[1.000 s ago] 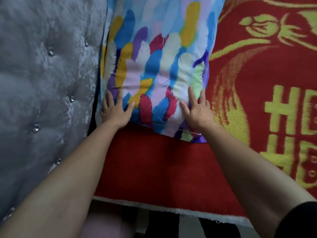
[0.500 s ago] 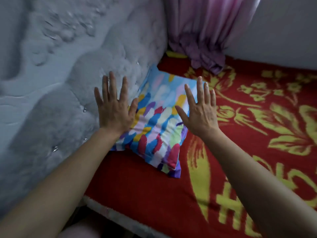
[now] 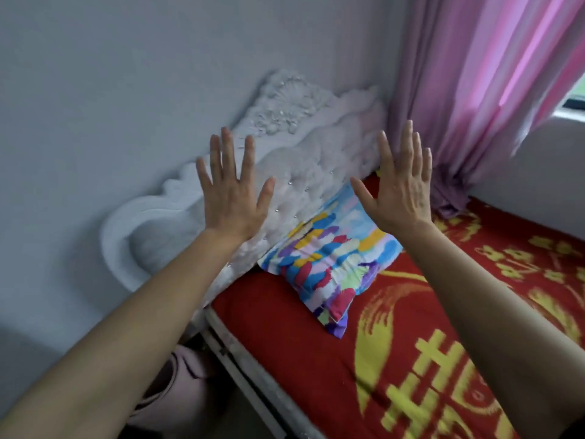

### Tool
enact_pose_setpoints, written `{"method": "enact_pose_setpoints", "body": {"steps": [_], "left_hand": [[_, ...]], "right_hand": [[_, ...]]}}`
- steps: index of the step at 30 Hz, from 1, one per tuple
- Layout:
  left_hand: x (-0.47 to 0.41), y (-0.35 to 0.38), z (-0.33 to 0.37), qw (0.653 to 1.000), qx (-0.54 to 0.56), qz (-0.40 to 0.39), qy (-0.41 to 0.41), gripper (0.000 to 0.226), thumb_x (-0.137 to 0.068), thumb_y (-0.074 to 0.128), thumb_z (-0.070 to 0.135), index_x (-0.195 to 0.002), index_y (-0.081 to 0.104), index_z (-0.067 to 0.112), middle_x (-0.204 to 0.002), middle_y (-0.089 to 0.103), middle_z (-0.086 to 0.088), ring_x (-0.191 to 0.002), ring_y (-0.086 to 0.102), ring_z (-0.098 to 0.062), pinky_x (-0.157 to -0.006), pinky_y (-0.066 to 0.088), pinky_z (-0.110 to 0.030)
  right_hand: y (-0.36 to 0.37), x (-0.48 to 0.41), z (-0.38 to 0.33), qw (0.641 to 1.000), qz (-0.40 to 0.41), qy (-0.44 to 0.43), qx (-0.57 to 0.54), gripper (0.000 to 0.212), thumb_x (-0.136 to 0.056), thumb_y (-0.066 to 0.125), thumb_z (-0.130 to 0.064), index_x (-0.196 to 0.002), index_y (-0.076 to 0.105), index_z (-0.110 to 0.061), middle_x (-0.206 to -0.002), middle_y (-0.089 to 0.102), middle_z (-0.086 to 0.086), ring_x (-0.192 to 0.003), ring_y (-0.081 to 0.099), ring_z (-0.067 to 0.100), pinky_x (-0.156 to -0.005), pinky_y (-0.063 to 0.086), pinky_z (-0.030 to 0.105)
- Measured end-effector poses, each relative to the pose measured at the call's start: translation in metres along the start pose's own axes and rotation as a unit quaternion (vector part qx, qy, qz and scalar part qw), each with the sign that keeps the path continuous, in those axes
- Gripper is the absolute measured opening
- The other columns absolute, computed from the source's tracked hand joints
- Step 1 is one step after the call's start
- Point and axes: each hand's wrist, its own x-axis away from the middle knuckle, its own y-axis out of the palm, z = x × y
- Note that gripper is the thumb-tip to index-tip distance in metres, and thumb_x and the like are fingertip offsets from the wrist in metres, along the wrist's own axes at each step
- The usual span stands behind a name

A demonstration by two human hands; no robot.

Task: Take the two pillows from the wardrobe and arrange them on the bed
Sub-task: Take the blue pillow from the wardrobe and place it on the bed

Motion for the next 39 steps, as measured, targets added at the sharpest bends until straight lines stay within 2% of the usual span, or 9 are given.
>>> {"method": "enact_pose_setpoints", "body": {"steps": [6,11,13,17,23,27,31,35,39], "left_hand": [[0.090,-0.123,-0.026,0.997,-0.019,0.048,-0.056,0.071,-0.098,0.029,0.054,-0.155,0.011,0.016,-0.161,0.006,-0.022,-0.150,0.004,-0.036,-0.116,0.013,-0.062],[0.211,-0.249,-0.055,0.985,-0.088,0.129,-0.077,0.072,-0.097,0.036,0.054,-0.154,0.016,0.015,-0.160,0.011,-0.024,-0.149,0.006,-0.036,-0.116,0.012,-0.061],[0.266,-0.298,-0.066,0.978,-0.128,0.138,-0.088,0.073,-0.096,0.039,0.054,-0.153,0.020,0.014,-0.158,0.014,-0.025,-0.149,0.008,-0.038,-0.115,0.012,-0.063],[0.380,-0.395,-0.097,0.955,-0.223,0.107,-0.163,0.072,-0.097,0.037,0.054,-0.153,0.019,0.014,-0.157,0.017,-0.027,-0.148,0.010,-0.040,-0.114,0.013,-0.064],[0.540,-0.513,-0.152,0.885,-0.356,0.061,-0.295,0.073,-0.099,0.033,0.055,-0.156,0.011,0.016,-0.161,0.009,-0.022,-0.149,0.005,-0.037,-0.116,0.012,-0.063],[0.627,-0.548,-0.177,0.846,-0.377,0.011,-0.377,0.072,-0.099,0.029,0.056,-0.156,0.007,0.018,-0.162,0.003,-0.018,-0.150,0.002,-0.035,-0.116,0.011,-0.063],[0.682,-0.557,-0.203,0.822,-0.379,-0.037,-0.423,0.072,-0.098,0.025,0.057,-0.156,0.005,0.018,-0.162,0.001,-0.018,-0.149,0.002,-0.035,-0.114,0.013,-0.066],[0.697,-0.546,-0.253,0.837,-0.373,-0.070,-0.395,0.072,-0.098,0.026,0.056,-0.156,0.006,0.017,-0.162,0.001,-0.018,-0.150,0.002,-0.035,-0.114,0.013,-0.065],[0.674,-0.533,-0.319,0.854,-0.354,-0.095,-0.370,0.073,-0.098,0.029,0.056,-0.156,0.008,0.017,-0.163,0.001,-0.018,-0.150,0.002,-0.034,-0.115,0.014,-0.063]], "right_hand": [[-0.050,0.043,-0.098,0.994,0.003,-0.078,-0.072,0.082,-0.093,0.040,-0.066,-0.158,0.011,-0.024,-0.165,0.004,0.019,-0.152,0.009,0.037,-0.122,0.012,0.056],[-0.097,0.121,-0.208,0.973,-0.024,-0.173,-0.153,0.083,-0.093,0.041,-0.065,-0.158,0.009,-0.023,-0.165,0.001,0.019,-0.151,0.008,0.039,-0.122,0.011,0.057],[-0.122,0.161,-0.254,0.961,-0.028,-0.201,-0.191,0.084,-0.093,0.039,-0.066,-0.158,0.007,-0.024,-0.165,-0.001,0.019,-0.152,0.006,0.038,-0.122,0.011,0.056],[-0.183,0.236,-0.351,0.913,-0.018,-0.285,-0.290,0.082,-0.095,0.042,-0.062,-0.157,0.014,-0.018,-0.163,0.007,0.023,-0.152,0.010,0.037,-0.121,0.014,0.056],[-0.266,0.341,-0.479,0.819,0.054,-0.403,-0.405,0.076,-0.095,0.048,-0.057,-0.153,0.025,-0.013,-0.157,0.020,0.029,-0.149,0.019,0.042,-0.121,0.014,0.057],[-0.282,0.402,-0.541,0.766,0.036,-0.495,-0.409,0.073,-0.094,0.049,-0.057,-0.152,0.036,-0.015,-0.158,0.024,0.028,-0.149,0.021,0.040,-0.121,0.018,0.056],[-0.263,0.447,-0.589,0.763,-0.048,-0.528,-0.370,0.077,-0.094,0.044,-0.059,-0.156,0.025,-0.017,-0.162,0.014,0.025,-0.151,0.015,0.038,-0.121,0.015,0.055],[-0.235,0.465,-0.639,0.766,-0.116,-0.543,-0.326,0.079,-0.095,0.039,-0.061,-0.158,0.015,-0.019,-0.164,0.006,0.023,-0.151,0.013,0.038,-0.122,0.014,0.055],[-0.215,0.450,-0.691,0.784,-0.150,-0.513,-0.316,0.080,-0.094,0.042,-0.058,-0.157,0.016,-0.017,-0.163,0.009,0.024,-0.149,0.019,0.040,-0.121,0.016,0.057]]}}
